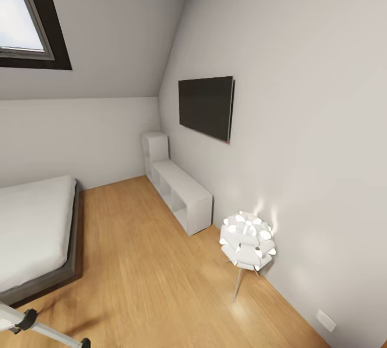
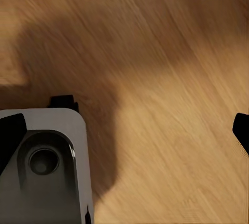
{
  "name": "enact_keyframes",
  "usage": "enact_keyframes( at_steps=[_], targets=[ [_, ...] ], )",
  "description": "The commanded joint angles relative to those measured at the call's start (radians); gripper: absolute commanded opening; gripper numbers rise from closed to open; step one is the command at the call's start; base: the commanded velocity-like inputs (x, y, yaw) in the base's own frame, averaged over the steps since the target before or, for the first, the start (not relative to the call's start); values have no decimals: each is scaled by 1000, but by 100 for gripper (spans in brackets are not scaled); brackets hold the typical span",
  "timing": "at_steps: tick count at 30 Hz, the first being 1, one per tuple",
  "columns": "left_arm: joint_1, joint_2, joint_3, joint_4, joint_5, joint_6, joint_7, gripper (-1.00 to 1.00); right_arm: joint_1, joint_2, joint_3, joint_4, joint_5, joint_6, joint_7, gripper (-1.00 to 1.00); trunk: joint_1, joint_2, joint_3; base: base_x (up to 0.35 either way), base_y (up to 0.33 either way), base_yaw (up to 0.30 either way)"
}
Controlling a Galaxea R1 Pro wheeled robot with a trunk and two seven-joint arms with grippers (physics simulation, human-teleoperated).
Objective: Attach the digital camera to the camera tripod in the bedroom.
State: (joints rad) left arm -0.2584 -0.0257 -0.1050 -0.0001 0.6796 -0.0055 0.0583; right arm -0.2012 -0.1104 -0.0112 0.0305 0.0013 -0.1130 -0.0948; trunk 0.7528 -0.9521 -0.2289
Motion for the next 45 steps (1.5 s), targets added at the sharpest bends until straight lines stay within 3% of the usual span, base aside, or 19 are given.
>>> enact_keyframes(
  at_steps=[1,45],
  targets=[
    [-1,0,-9,0,6,-1,3,-100,-1,0,-1,3,0,-7,-2,100,0,-1,-1,0,0,267],
    [2,0,-9,0,8,-4,6,-100,-1,-2,-1,3,3,-5,-1,100,0,-1,-1,0,0,267]
  ],
)
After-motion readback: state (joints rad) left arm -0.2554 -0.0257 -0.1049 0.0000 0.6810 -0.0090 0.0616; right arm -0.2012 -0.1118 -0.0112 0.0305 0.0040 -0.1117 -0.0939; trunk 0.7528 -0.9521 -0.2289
